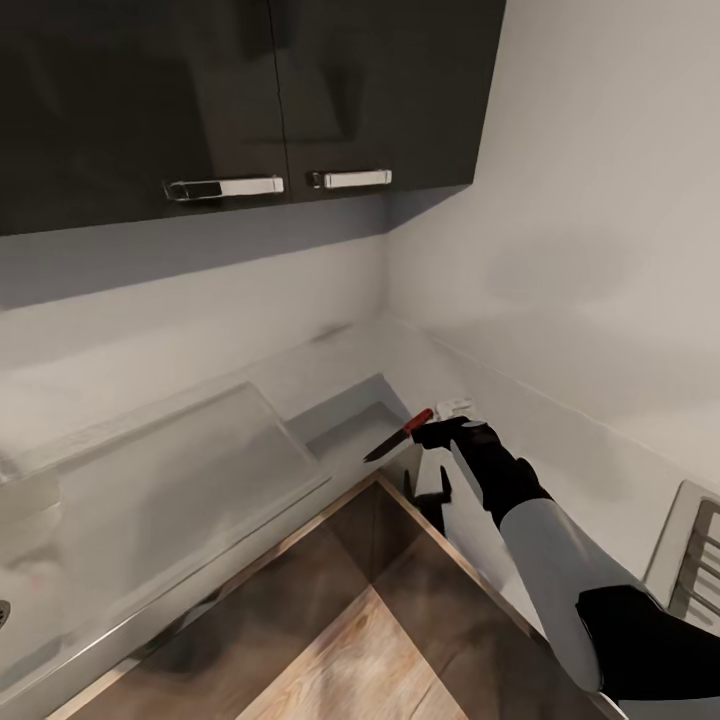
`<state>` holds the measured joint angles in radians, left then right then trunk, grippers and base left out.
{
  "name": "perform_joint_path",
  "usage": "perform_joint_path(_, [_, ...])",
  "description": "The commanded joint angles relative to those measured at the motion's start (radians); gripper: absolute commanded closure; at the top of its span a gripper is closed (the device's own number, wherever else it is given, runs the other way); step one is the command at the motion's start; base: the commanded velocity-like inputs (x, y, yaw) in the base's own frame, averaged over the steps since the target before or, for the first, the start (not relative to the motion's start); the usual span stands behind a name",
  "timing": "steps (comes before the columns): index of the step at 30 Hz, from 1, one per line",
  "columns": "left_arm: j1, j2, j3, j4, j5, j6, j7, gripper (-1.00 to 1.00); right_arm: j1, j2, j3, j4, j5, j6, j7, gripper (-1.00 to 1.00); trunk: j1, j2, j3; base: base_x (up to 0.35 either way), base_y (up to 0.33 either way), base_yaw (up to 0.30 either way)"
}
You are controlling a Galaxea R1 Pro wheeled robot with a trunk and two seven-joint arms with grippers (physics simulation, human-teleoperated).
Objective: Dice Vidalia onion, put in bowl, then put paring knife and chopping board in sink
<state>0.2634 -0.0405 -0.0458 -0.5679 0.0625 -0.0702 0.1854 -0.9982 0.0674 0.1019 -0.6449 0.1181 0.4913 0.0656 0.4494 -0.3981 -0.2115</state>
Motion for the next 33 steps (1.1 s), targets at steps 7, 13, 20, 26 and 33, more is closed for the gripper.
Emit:
perform_joint_path(7, [0.0,0.001,-0.005,-0.001,0.007,-0.002,0.006,-1.0,-0.001,0.001,0.001,0.034,0.011,0.006,0.006,-1.0,0.001,-0.002,-0.01,0.004,0.002,0.0])
perform_joint_path(13, [0.0,0.001,-0.005,-0.002,0.007,-0.002,0.006,-1.0,0.0,0.0,0.0,0.04,0.012,0.006,0.007,-1.0,0.001,-0.002,-0.019,0.0,0.0,0.0])
perform_joint_path(20, [0.0,0.001,-0.005,-0.002,0.007,-0.002,0.006,-1.0,-0.001,0.0,0.0,0.041,0.012,0.006,0.007,-1.0,0.001,-0.002,-0.03,0.018,0.035,0.0])
perform_joint_path(26, [0.0,0.001,-0.005,-0.002,0.007,-0.002,0.006,-1.0,-0.001,0.0,0.0,0.041,0.012,0.006,0.007,-1.0,0.001,-0.002,-0.039,0.123,0.217,0.0])
perform_joint_path(33, [0.0,0.001,-0.005,-0.002,0.007,-0.002,0.006,-1.0,0.0,0.0,0.0,0.041,0.012,0.006,0.007,-1.0,0.001,-0.002,-0.043,0.028,0.047,0.0])
